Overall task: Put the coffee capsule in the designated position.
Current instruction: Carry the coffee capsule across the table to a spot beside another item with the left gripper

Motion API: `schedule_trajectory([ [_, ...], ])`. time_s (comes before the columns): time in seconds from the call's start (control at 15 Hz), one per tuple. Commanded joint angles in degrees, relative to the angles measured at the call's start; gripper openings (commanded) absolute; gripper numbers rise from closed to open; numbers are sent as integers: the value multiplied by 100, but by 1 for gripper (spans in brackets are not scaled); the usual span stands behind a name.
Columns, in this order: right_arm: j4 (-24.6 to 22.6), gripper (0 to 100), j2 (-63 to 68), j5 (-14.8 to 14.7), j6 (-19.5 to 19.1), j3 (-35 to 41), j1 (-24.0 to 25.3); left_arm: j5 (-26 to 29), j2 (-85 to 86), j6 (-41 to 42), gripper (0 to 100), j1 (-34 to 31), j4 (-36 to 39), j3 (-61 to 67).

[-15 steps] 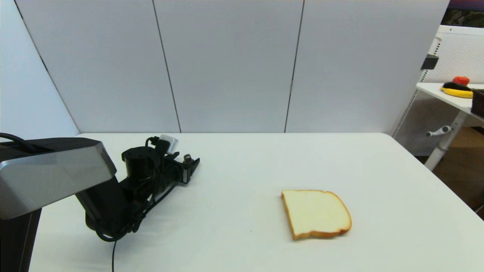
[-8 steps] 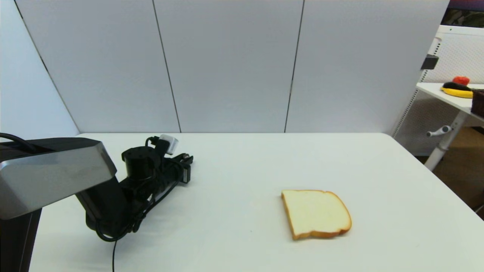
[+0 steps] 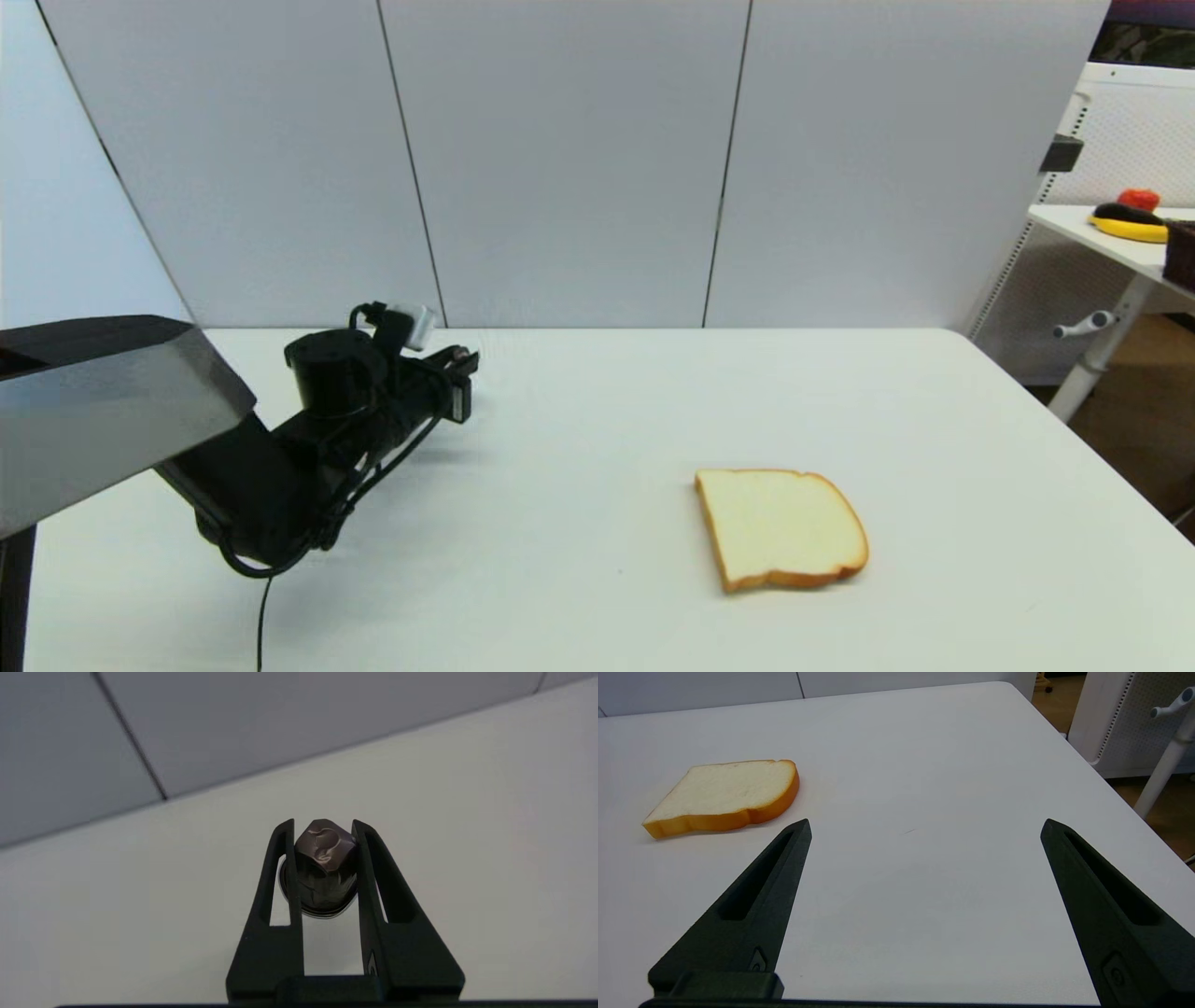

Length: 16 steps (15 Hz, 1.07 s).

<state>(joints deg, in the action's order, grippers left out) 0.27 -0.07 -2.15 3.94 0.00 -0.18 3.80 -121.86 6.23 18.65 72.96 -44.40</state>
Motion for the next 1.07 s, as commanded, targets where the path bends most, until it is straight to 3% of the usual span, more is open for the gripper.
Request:
schedule_trajectory([
  [0.07, 0, 100, 7, -5, 2, 9, 1, 24, 241, -25, 0, 780, -1144, -1546],
  [0.6, 0, 100, 7, 4, 2, 0, 1, 147, -1147, -8, 0, 2389, -3587, -4639],
  [0.87, 0, 100, 7, 4, 2, 9, -8, 340, -1842, -8, 0, 2828, -4114, -5518],
  [1.07, 0, 100, 7, 4, 2, 9, 1, 332, -2149, -25, 0, 2951, -4114, -5659],
])
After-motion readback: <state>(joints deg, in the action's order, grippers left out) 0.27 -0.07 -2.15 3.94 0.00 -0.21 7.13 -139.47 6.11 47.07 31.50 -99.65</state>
